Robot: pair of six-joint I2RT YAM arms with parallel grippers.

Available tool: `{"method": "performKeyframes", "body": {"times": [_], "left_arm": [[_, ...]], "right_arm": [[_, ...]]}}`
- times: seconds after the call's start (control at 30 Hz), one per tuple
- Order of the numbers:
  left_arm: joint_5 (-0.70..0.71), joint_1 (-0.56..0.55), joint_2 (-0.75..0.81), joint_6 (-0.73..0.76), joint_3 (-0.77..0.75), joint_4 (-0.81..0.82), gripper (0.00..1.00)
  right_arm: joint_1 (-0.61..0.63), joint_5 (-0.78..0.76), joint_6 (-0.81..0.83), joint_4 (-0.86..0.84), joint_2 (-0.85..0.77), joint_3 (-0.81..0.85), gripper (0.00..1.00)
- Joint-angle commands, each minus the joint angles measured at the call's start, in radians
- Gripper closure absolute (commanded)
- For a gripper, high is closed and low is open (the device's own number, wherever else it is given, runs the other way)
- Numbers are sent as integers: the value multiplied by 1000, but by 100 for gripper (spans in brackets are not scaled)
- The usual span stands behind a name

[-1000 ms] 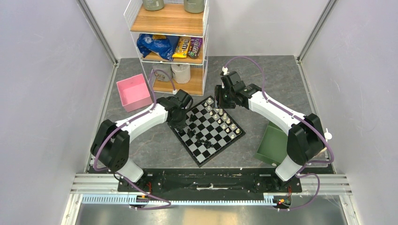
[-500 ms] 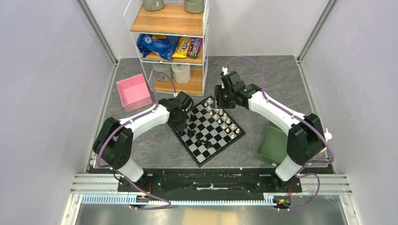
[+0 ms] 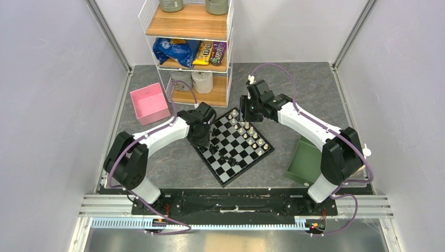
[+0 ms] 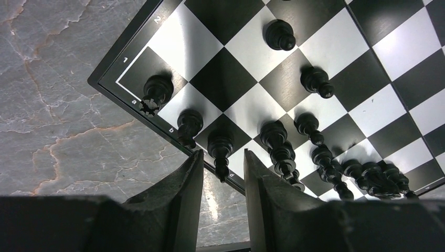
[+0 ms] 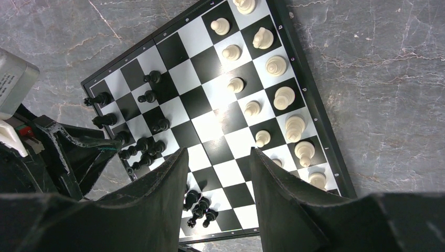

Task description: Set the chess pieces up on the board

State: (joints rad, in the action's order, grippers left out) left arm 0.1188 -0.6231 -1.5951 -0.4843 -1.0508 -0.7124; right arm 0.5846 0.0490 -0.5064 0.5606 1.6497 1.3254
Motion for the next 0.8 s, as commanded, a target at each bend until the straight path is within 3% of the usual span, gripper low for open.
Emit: {"method": "performKeyframes", "body": {"times": [0.0,0.27,0.77], "left_arm": [[-25,2,64,0,-42,15,59],[-28,2,108,-6,-80,5,57],[-94,-21,28,-12,-86,57,56]], "right_arm": [[-5,7,-5,-18,1,25,45],[-5,10,-10,-18,4,25,45],[-5,6,-9,-18,1,19,45]]}}
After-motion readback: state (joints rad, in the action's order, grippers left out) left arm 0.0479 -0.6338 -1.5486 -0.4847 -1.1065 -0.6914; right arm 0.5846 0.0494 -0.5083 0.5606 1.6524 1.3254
